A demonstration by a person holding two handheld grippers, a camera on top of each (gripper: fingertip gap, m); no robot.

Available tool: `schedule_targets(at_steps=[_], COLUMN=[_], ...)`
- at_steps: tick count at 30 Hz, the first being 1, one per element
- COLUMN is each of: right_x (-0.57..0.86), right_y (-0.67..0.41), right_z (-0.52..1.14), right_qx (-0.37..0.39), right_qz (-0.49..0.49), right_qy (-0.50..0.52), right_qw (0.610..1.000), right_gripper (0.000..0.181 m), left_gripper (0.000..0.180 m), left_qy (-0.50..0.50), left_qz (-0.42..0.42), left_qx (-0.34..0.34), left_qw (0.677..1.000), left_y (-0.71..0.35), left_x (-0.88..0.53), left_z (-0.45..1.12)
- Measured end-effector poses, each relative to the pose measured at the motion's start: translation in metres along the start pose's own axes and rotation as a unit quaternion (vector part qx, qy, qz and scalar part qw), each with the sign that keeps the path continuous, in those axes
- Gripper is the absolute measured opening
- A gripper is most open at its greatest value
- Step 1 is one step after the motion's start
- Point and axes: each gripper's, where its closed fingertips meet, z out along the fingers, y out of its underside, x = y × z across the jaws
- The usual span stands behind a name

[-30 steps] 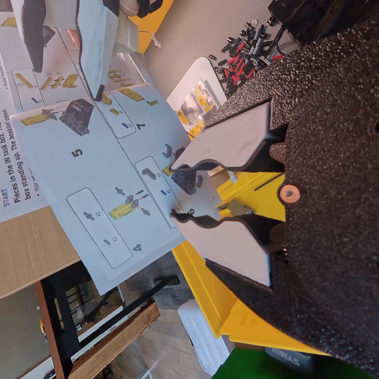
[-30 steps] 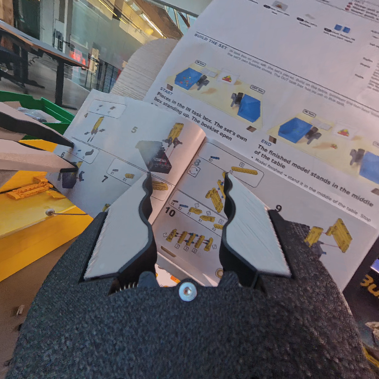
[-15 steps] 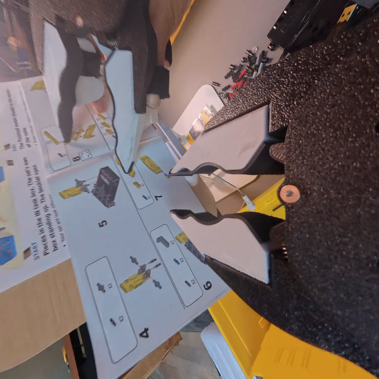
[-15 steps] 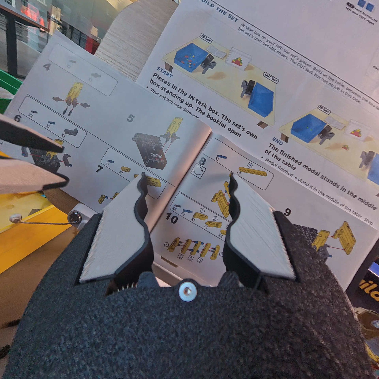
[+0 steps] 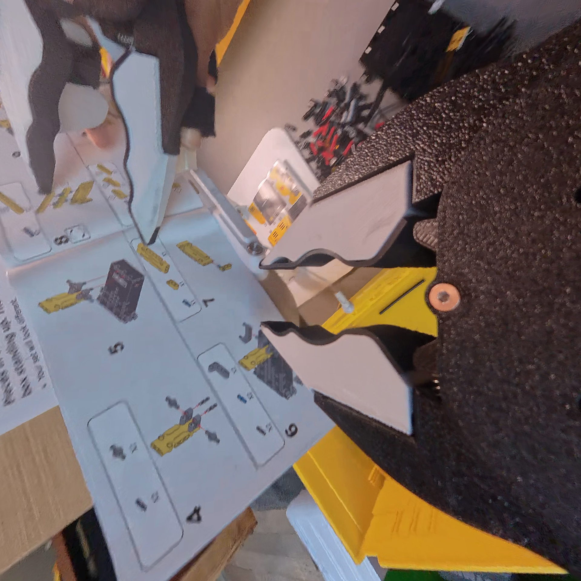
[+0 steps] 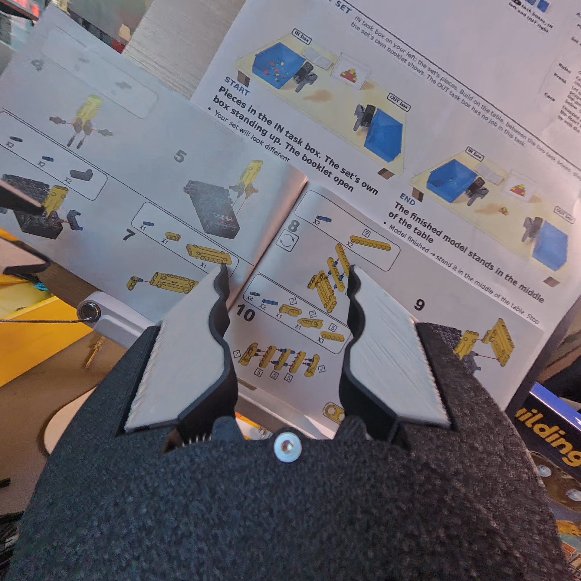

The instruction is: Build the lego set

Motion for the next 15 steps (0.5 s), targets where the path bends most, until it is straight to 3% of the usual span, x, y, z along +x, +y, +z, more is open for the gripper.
schedule_targets(at_steps=[3, 6, 9, 15], right_x=[0.0, 0.0, 0.0, -0.001], right_y=[0.0, 0.0, 0.0, 0.001], right_z=[0.0, 0.0, 0.0, 0.0], right_qx=[0.001, 0.001, 0.001, 0.002], right_qz=[0.004, 0.006, 0.01, 0.011], right_qy=[-0.001, -0.003, -0.004, -0.006], right_qw=[1.0, 1.0, 1.0, 1.0], right_gripper=[0.074, 0.074, 0.074, 0.074], left_gripper=[0.032, 0.03, 0.004, 0.002], left_qy=[0.091, 0.08, 0.009, -0.075], left_qz=[0.005, 0.049, 0.16, 0.385], left_qx=[-0.068, -0.114, -0.158, -0.154], left_qw=[0.994, 0.989, 0.974, 0.907], left_y=[0.023, 0.049, 0.066, 0.02], left_x=[0.023, 0.023, 0.004, -0.015], left_z=[-0.008, 0.001, 0.007, -0.017])
